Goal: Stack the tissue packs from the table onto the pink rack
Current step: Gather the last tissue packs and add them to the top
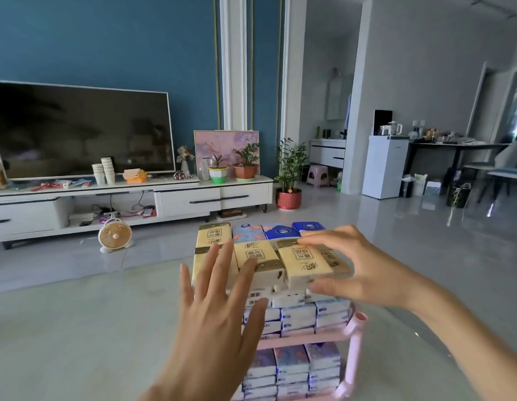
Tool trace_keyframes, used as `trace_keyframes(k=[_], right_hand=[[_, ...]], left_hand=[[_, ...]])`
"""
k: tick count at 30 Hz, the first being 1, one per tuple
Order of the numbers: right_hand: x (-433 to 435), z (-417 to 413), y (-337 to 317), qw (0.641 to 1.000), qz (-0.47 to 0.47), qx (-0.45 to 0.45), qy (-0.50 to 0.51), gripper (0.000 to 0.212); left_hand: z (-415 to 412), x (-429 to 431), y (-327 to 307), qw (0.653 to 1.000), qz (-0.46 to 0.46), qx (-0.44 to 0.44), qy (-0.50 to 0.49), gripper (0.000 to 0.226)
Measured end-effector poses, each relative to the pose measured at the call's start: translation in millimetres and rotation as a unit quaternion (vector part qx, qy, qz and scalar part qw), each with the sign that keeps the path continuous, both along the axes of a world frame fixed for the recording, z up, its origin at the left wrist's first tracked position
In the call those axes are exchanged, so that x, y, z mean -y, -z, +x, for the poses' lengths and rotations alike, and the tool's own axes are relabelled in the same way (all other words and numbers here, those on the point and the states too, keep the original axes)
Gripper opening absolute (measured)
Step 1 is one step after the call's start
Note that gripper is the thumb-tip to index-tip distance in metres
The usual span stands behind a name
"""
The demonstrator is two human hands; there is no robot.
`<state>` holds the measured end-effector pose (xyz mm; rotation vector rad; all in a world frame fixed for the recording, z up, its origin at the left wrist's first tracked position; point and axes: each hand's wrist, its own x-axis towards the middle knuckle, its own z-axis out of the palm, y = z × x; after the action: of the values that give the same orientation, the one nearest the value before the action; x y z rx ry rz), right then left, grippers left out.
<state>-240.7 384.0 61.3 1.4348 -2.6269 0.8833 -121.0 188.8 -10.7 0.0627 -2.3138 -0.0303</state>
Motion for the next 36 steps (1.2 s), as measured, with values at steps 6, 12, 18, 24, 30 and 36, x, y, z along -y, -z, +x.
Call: trace_keyframes(k=[6,12,18,24,30,36], right_hand=[[6,-3,4,0.999,-0.005,-0.048,0.001,0.061],[7,-4,5,0.997,-0.022,-0.067,0.011,0.059],[7,-2,9,0.996,-0.032,-0.075,0.023,0.065],[12,-1,16,0.99,-0.05,-0.122,0.05,0.09],[18,2,21,0.989,-0.016,-0.134,0.056,0.106],[22,0,22,0.988,-0.039,-0.124,0.085,0.105]], left_hand=[[2,3,-1,1.0,0.01,0.004,0.016,0.052],[3,5,-2,0.999,0.024,0.009,0.028,0.051],[6,7,-4,0.999,0.033,-0.005,0.043,0.049],[15,14,-3,0.998,0.04,-0.018,0.054,0.051],[11,16,0,1.0,-0.01,0.018,0.024,0.059],[7,13,-3,1.0,-0.006,0.02,0.024,0.06]])
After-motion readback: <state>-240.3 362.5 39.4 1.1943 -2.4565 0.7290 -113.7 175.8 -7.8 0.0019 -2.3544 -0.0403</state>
